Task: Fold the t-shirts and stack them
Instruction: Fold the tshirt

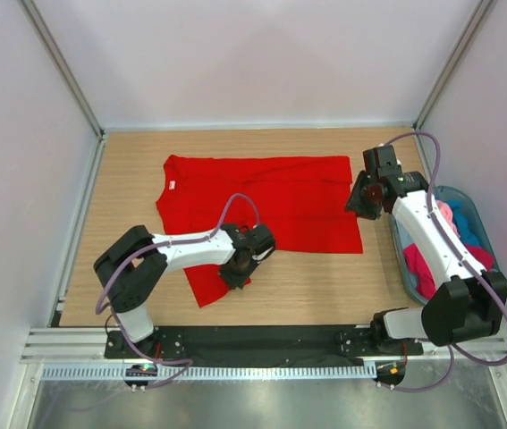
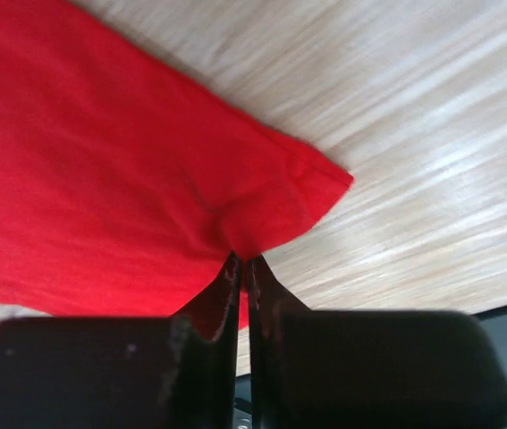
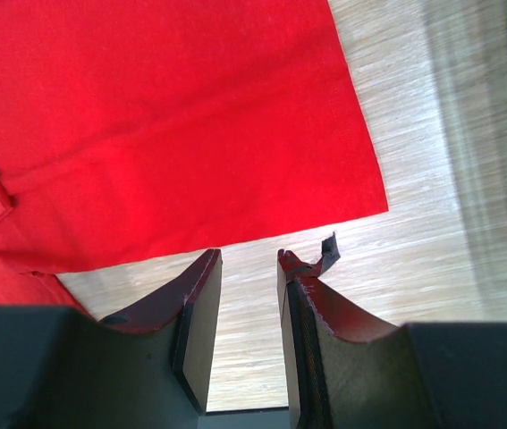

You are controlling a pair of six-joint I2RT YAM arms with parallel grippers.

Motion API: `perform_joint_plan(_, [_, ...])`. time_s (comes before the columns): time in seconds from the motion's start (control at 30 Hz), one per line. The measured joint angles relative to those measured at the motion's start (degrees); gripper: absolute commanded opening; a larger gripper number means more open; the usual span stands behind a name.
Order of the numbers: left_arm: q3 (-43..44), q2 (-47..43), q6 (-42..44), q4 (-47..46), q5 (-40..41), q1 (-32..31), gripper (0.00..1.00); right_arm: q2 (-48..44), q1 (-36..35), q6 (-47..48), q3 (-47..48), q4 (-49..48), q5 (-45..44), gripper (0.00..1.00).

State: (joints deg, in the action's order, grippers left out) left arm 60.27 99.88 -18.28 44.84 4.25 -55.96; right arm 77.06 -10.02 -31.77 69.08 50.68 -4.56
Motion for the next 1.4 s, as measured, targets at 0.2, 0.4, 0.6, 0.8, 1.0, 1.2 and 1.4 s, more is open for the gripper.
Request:
perform_joint_plan(0.2, [0.9, 0.5, -0.8, 1.5, 3.3, -0.2, 0.0, -1.4, 0.0, -1.7, -3.5, 0.6, -1.3, 0.44])
perform_joint_plan(0.4, [2.4, -1.2, -0.7, 4.2, 5.4, -0.2, 0.0, 1.9, 0.0, -8.1, -8.2, 1.5, -5.4, 0.48])
perform_joint_plan(0.6, [2.9, -7.7, -0.8, 8.2, 5.8, -0.2, 0.0, 8.4, 0.0, -15.6, -12.7, 0.5, -8.7, 0.49])
perform_joint_plan(0.8, [4.6, -12.5, -0.7, 11.9, 6.3, -0.2, 0.0, 11.6, 0.0, -20.5, -13.8, -2.0, -13.0, 0.49])
perform_joint_plan(1.0, [5.4, -13.4, -0.5, 14.2, 6.8, -0.2, 0.0, 12.8, 0.0, -23.9, -14.2, -4.7, -16.1, 0.49])
perform_joint_plan(1.2, [6.3, -13.8, -0.1, 16.5, 7.4, 0.2, 0.0, 15.2, 0.0, -26.3, -16.2, -5.7, -17.3, 0.49])
perform_joint_plan(1.4, [8.5, -15.0, 0.6, 18.1, 8.2, 0.6, 0.0, 14.3, -0.8, -28.6, -17.4, -6.0, -18.4, 0.48])
